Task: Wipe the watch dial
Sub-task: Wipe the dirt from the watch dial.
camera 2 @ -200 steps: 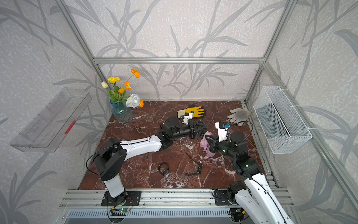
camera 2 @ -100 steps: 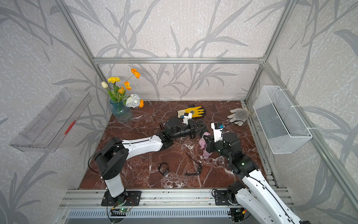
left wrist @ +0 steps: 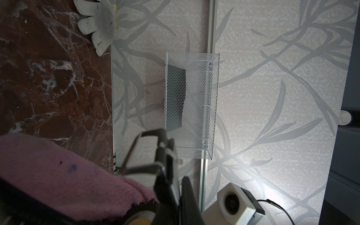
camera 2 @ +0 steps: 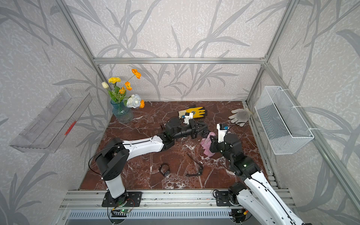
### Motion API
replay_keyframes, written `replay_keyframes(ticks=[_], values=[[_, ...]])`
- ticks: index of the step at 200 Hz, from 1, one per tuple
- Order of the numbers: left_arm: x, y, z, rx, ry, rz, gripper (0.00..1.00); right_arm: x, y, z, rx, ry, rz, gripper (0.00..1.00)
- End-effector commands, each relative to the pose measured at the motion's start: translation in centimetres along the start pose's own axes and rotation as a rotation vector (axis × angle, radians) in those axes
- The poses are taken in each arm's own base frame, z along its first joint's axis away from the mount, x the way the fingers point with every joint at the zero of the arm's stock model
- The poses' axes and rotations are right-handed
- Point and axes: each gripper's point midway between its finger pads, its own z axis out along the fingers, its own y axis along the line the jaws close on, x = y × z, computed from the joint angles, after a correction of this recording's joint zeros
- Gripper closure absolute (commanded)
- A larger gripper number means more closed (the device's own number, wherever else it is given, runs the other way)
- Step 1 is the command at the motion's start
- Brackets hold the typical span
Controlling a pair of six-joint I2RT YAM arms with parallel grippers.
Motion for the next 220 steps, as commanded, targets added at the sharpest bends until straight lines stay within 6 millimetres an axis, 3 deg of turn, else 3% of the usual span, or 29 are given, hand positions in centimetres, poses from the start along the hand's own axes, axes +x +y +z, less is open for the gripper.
replay_keyframes(ticks=[1,43,114,144,181,220], values=[[1.9,-3.0,0.4,0.085,0.072,0.034,1.0,-2.3,1.0,-0.9,-0.045,-0.082,-0.008,1.0],[2.0,-2.4,0.7,0.079,0.075,0.021,1.0,-2.2,4.7,-0.7,-0.251,-0.064,-0.044,1.0],[2.2,-2.7,0.6,0.08,0.078,0.024,1.0,-2.5,7.7,-0.8,-0.428,-0.061,-0.048,1.0],[2.3,-2.7,0.6,0.08,0.081,0.024,1.0,-2.9,6.8,-0.9,-0.376,-0.103,-0.036,1.0],[2.4,-2.8,0.5,0.082,0.08,0.026,1.0,-3.5,2.8,-0.8,-0.149,-0.151,0.014,1.0],[2.4,-2.9,0.3,0.084,0.078,0.026,1.0,-4.1,0.2,-1.4,0.013,-0.164,0.017,1.0]])
